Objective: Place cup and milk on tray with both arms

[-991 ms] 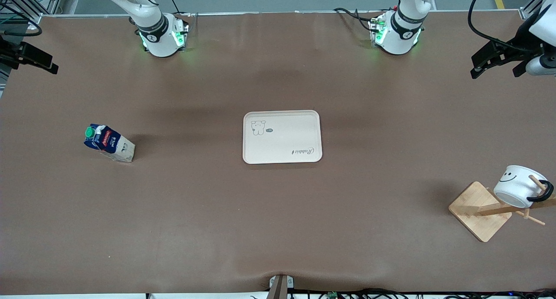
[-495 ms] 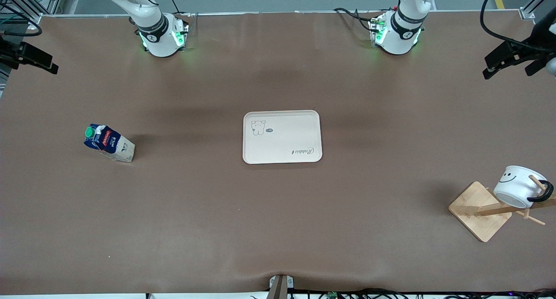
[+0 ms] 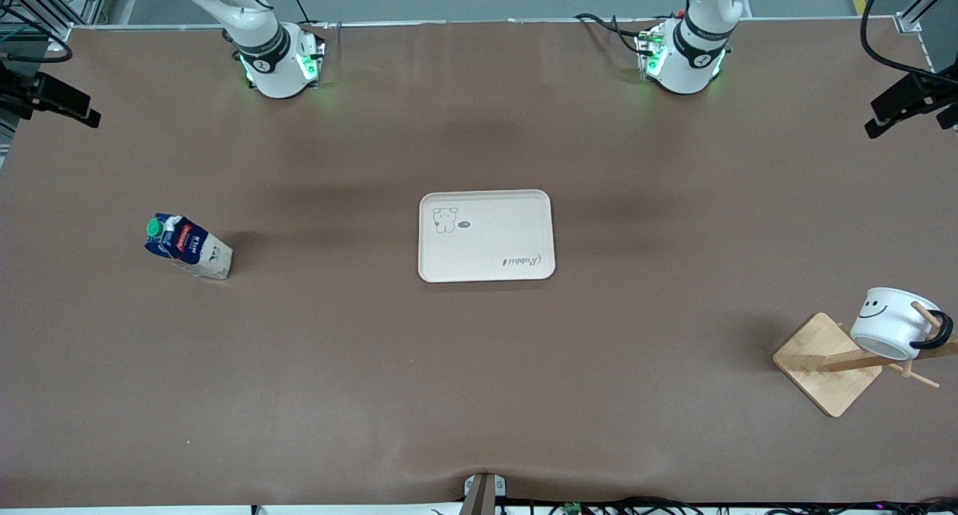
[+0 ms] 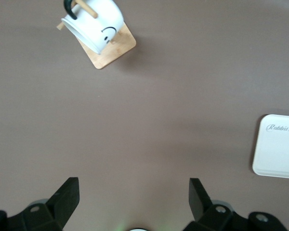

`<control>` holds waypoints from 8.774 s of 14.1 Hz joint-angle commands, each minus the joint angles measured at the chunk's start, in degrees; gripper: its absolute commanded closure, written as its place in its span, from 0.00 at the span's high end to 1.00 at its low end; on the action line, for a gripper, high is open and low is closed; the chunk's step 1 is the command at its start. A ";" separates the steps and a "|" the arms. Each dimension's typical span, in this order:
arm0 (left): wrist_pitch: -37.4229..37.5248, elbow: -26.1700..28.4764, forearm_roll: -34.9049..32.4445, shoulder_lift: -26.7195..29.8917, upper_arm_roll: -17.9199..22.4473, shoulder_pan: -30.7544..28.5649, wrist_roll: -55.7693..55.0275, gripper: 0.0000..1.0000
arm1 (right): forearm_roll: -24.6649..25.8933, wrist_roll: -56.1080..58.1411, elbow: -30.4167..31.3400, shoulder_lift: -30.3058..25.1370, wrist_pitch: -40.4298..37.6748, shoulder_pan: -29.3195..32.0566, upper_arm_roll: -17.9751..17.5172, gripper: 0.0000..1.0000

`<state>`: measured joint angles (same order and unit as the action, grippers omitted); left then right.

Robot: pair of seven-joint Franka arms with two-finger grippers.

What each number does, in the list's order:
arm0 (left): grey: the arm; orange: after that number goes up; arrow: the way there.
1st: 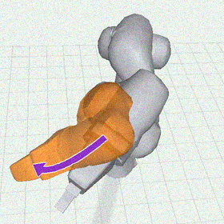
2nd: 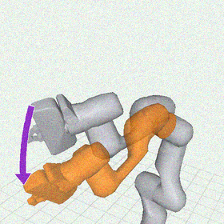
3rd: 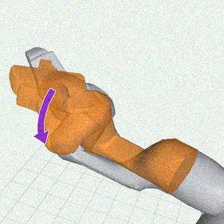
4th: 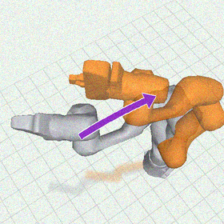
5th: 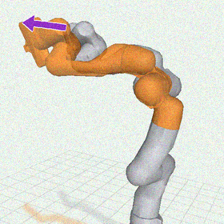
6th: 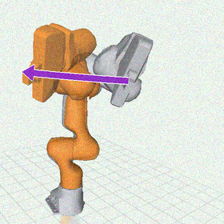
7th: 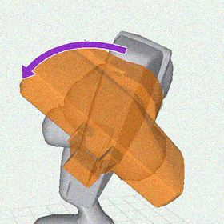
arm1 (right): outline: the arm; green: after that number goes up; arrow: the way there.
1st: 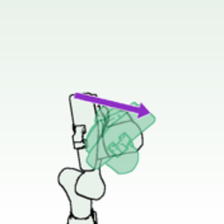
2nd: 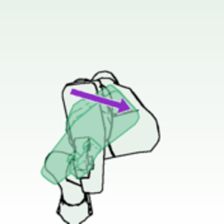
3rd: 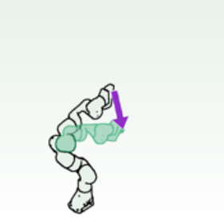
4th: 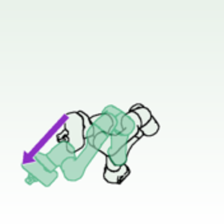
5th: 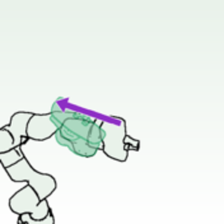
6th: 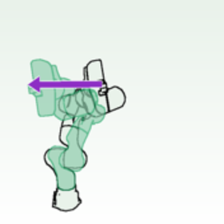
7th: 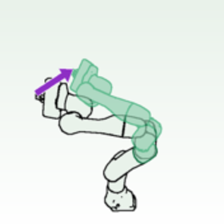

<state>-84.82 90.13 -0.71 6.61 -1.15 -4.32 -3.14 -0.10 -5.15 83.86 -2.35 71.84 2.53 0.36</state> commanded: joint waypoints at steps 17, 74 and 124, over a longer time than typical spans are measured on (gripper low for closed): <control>-46.64 30.27 3.96 3.59 -0.17 -11.41 11.05 1.00 | -0.07 -0.56 -0.01 -0.03 0.32 0.11 -0.27 1.00; -48.00 24.22 24.62 -5.12 -10.18 -12.47 18.97 0.00 | -1.22 3.13 -0.63 6.90 -0.29 1.42 -0.10 1.00; -32.34 0.31 9.59 -48.80 -26.63 17.33 -63.30 0.00 | 1.16 14.46 40.69 6.48 50.70 8.81 -0.27 0.05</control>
<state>-117.82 91.49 10.17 -41.31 -28.61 12.39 -65.21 0.21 7.69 124.39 5.08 124.48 10.13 0.99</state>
